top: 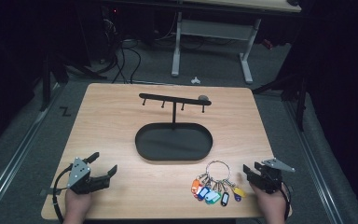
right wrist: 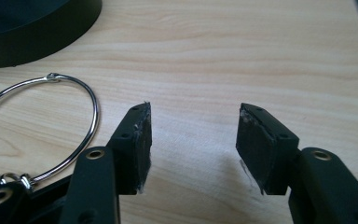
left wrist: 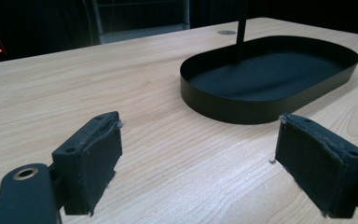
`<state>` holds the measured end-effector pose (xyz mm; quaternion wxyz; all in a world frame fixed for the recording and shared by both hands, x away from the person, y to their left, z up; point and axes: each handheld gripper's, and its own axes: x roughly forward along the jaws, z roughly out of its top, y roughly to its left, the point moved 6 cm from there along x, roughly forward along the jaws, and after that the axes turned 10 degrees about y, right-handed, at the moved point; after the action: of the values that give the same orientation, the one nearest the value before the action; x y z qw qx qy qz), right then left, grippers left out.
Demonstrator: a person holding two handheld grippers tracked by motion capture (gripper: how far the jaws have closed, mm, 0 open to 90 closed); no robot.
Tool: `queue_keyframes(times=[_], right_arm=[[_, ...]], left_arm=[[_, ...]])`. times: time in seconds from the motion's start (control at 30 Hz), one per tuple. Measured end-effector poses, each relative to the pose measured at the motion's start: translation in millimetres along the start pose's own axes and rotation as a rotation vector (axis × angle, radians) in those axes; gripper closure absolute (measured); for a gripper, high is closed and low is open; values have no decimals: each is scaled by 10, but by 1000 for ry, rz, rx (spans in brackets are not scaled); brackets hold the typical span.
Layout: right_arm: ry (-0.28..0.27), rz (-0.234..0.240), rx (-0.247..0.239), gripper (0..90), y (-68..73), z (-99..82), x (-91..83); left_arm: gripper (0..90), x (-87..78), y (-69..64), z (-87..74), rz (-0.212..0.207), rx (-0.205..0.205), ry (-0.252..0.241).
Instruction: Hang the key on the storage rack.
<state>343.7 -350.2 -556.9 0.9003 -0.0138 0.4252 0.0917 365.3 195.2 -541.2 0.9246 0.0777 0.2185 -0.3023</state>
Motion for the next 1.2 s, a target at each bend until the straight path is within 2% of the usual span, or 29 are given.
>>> queue_keyframes(times=[0.03, 0.07, 0.1, 0.13, 0.23, 0.3, 0.47, 0.5, 0.57, 0.63, 0.67, 0.7, 0.73, 0.77, 0.9, 0.93, 0.97, 1.0, 1.17, 1.2], right_arm=[[0, 0, 0, 456, 0, 0, 0], [16, 24, 22, 440, 0, -4, 21], [16, 24, 22, 440, 0, -4, 21], [11, 31, 18, 436, 0, 2, 30], [11, 32, 17, 435, 2, -5, 28], [9, 32, 3, 432, -4, -15, 19], [8, 48, 13, 432, -29, -55, -25], [9, 50, 16, 430, -30, -60, -31], [3, 55, 14, 416, -24, -43, -43], [1, 52, 14, 412, -22, -38, -42], [1, 55, 15, 397, -19, -30, -40], [0, 76, 17, 378, -9, -12, -36], [3, 83, 10, 369, 2, -3, -33], [3, 83, 10, 369, 2, -3, -33], [14, 96, -28, 359, 83, 27, -24], [16, 105, -49, 341, 125, 45, -20], [16, 105, -49, 341, 125, 45, -20], [9, 117, -51, 319, 172, 59, -12], [10, 120, -73, 281, 226, 87, -6], [9, 113, -100, 273, 270, 117, -1]], left_arm=[[151, 0, 0, 0, 0, 0, 0], [150, -15, 17, 10, 18, 0, -10], [150, -15, 17, 10, 18, 0, -10], [150, -42, 42, 42, 37, -9, -35], [150, -61, 55, 77, 40, -16, -55], [149, -62, 48, 94, 41, -6, -59], [150, -35, 4, 116, 34, 21, -61], [150, -35, -4, 117, 45, 33, -63], [150, -44, -11, 122, 111, 65, -94], [150, -52, -12, 127, 174, 72, -127], [149, -53, -18, 124, 188, 72, -136], [149, -51, -27, 119, 186, 77, -140], [149, -50, -49, 108, 155, 92, -139], [149, -50, -49, 108, 155, 92, -139], [149, -46, -73, 88, 77, 81, -124], [149, -47, -77, 70, 55, 84, -105], [149, -47, -77, 70, 55, 84, -105], [150, -41, -86, 59, 15, 78, -98], [149, -9, -106, 44, -11, 84, -77], [150, -2, -115, 39, -14, 90, -70]])
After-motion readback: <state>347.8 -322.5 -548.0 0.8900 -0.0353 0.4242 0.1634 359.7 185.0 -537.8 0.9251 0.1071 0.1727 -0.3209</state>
